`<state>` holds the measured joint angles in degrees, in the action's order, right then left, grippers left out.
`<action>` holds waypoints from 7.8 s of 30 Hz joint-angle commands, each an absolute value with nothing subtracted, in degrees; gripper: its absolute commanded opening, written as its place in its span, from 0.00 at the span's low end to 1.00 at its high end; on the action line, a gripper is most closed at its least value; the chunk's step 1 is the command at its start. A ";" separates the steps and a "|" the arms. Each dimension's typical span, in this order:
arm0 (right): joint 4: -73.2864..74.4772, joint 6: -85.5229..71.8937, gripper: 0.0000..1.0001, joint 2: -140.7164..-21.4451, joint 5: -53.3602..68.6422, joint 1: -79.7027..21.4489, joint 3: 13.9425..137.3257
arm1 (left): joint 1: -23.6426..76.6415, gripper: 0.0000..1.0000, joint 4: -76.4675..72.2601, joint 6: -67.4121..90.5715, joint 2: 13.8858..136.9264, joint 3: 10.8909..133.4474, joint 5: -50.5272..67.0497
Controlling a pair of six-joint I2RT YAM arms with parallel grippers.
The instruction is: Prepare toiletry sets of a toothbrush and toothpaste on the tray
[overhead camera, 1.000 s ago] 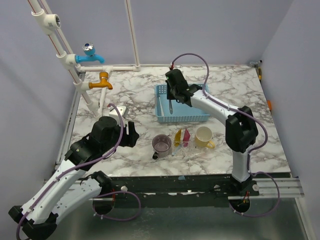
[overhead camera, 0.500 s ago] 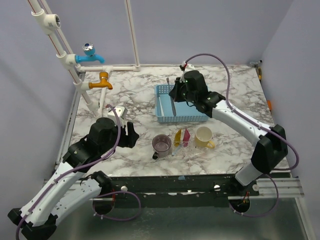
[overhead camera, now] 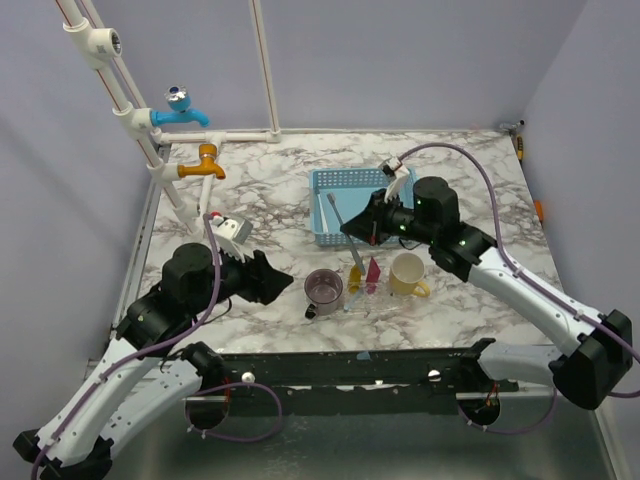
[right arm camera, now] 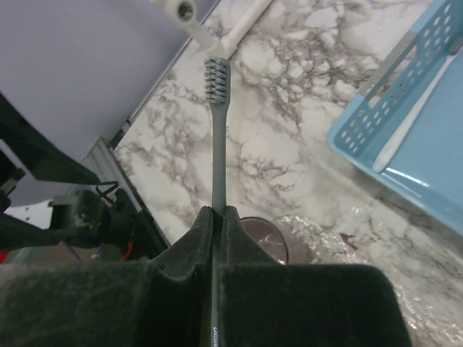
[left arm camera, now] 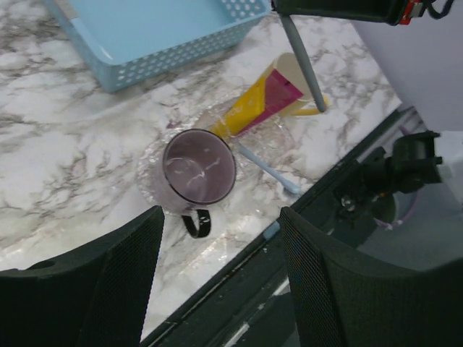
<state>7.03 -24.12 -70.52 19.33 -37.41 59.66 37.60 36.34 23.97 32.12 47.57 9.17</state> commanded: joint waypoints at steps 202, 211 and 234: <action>62.06 -26.25 0.00 -62.37 -14.86 -62.35 87.20 | 48.44 0.99 44.41 23.45 17.68 46.23 14.68; 63.71 -30.68 0.00 -63.08 -25.89 -62.36 81.72 | 48.44 0.99 42.25 23.46 16.50 44.59 15.32; 53.01 -33.02 0.00 -63.76 -30.31 -62.33 68.74 | 48.43 0.99 41.08 24.31 14.99 43.07 14.94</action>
